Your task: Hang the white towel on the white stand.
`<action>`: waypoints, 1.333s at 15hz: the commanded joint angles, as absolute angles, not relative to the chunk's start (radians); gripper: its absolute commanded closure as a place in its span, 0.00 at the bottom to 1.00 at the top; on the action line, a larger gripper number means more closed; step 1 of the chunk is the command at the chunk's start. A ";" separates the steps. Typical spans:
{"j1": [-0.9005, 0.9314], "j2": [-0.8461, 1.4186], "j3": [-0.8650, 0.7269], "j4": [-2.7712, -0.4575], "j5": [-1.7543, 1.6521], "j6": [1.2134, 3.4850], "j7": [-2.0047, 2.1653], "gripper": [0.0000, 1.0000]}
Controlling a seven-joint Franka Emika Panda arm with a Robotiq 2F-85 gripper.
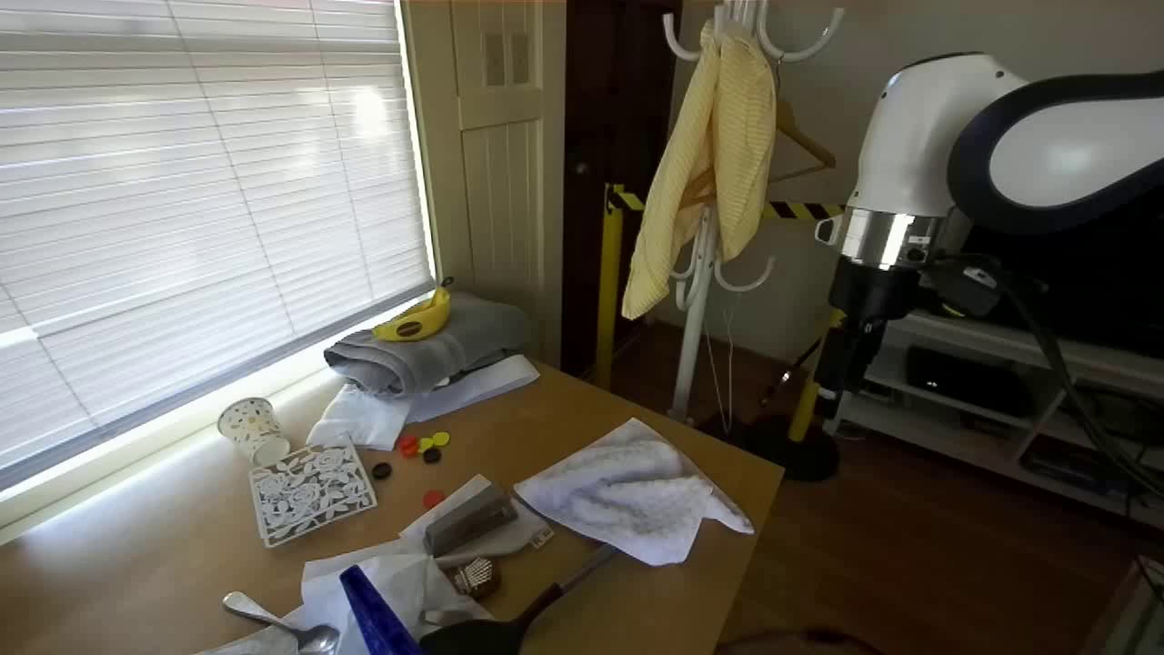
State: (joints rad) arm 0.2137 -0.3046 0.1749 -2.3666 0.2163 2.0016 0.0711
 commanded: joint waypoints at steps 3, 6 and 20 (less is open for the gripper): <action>0.209 -0.305 0.180 -2.365 0.218 2.000 0.070 0.00; 0.209 -0.305 0.180 -2.365 0.218 2.000 0.070 0.00; 0.183 -0.132 0.202 -2.360 -0.088 2.002 0.026 0.00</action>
State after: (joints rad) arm 0.1966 -0.2142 0.2014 -2.3794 -0.0166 2.0044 0.0664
